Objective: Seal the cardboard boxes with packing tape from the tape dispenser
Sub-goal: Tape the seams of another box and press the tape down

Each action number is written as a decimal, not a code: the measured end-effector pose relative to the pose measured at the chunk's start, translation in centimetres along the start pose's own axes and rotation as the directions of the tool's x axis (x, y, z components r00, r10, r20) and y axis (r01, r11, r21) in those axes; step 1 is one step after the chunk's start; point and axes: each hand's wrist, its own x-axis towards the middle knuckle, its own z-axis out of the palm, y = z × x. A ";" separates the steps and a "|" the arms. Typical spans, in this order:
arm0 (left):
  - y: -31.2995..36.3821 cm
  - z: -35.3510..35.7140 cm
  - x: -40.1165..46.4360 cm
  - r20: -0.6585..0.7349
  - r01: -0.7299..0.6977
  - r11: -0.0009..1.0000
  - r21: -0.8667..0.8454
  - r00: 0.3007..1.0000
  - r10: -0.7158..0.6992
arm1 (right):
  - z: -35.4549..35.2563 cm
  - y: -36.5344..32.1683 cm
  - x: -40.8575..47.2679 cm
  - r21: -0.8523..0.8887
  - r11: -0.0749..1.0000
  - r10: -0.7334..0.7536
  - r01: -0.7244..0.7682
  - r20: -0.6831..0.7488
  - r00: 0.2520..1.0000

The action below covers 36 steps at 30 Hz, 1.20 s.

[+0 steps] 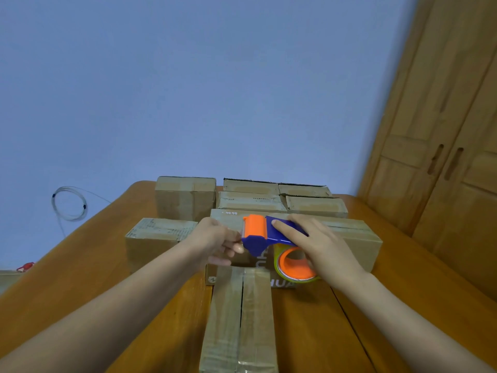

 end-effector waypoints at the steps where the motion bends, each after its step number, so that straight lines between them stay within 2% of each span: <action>1: 0.0 -0.1 0.1 0.005 0.002 1.000 0.001 1.000 -0.002 | 0.0 0.1 0.0 0.001 1.000 -0.007 0.007 0.003 1.000; 16: -0.3 -1.0 0.1 0.088 0.001 1.000 -0.012 0.996 0.000 | -0.7 0.5 0.1 -0.030 0.997 -0.074 0.075 0.037 0.997; 18: -0.6 -1.9 0.5 0.061 -0.015 1.000 0.019 0.998 0.014 | -0.8 1.0 -0.4 -0.047 0.995 -0.087 0.089 0.048 0.995; 21: -1.5 -5.2 0.8 -0.040 -0.076 0.995 0.059 0.996 0.078 | -1.4 2.9 -2.1 -0.094 0.995 -0.027 0.033 0.070 0.997; 27: -3.4 -6.6 0.8 0.037 -0.060 0.998 0.031 0.998 0.058 | -2.2 3.6 -3.3 -0.140 0.989 -0.030 0.045 0.108 0.994; 36: -4.9 -5.0 1.5 0.015 -0.060 0.998 0.031 0.998 0.059 | -2.0 4.3 -4.2 -0.133 0.989 -0.029 0.059 0.214 0.976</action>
